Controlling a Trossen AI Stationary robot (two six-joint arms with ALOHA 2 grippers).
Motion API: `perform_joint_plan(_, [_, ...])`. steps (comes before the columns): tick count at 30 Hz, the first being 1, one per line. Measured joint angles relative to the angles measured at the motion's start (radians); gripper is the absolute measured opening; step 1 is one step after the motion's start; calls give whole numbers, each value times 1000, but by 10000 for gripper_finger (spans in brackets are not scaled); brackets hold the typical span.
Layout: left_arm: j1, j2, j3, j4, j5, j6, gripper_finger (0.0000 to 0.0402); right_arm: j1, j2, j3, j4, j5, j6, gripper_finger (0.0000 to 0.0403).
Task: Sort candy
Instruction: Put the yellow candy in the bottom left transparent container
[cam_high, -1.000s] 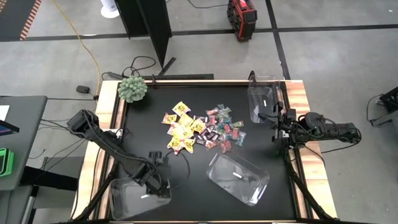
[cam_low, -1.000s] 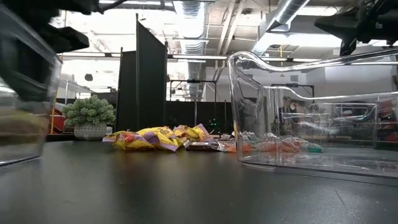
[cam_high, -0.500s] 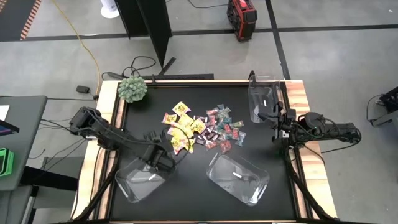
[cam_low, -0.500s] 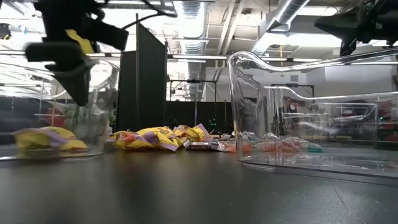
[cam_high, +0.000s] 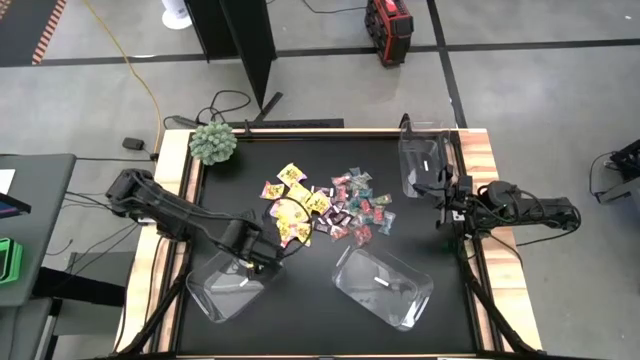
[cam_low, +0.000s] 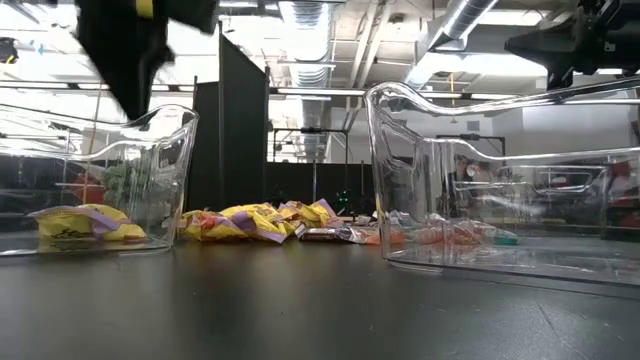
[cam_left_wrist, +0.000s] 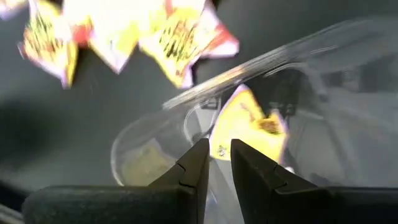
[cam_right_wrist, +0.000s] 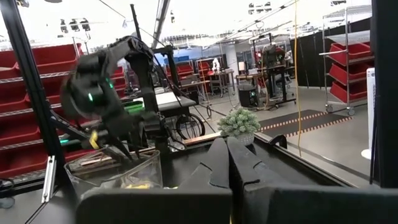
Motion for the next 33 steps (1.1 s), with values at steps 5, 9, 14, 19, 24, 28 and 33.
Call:
perform_joint_plan(5, [38,-88,83,-9,-330,140,64,0,0,0,12,0,-5,0])
perform_joint_plan(9, [216,-138,72,-9,-352,256,78,-3,0,0,32,0,-8,0])
perform_joint_plan(14, [490,-147,24,83,-168,449,146,-3,0,0,38,0,-10,0])
perform_joint_plan(19, [708,-107,-14,197,145,599,215,-3,0,0,50,0,-23,0])
perform_joint_plan(24, [788,-46,-50,235,188,819,236,-3,0,0,68,0,-27,0])
perform_joint_plan(28, [815,25,-60,263,230,903,232,-3,0,0,66,0,-27,0])
perform_joint_plan(33, [822,124,-60,277,267,912,227,-3,0,0,66,0,-27,0])
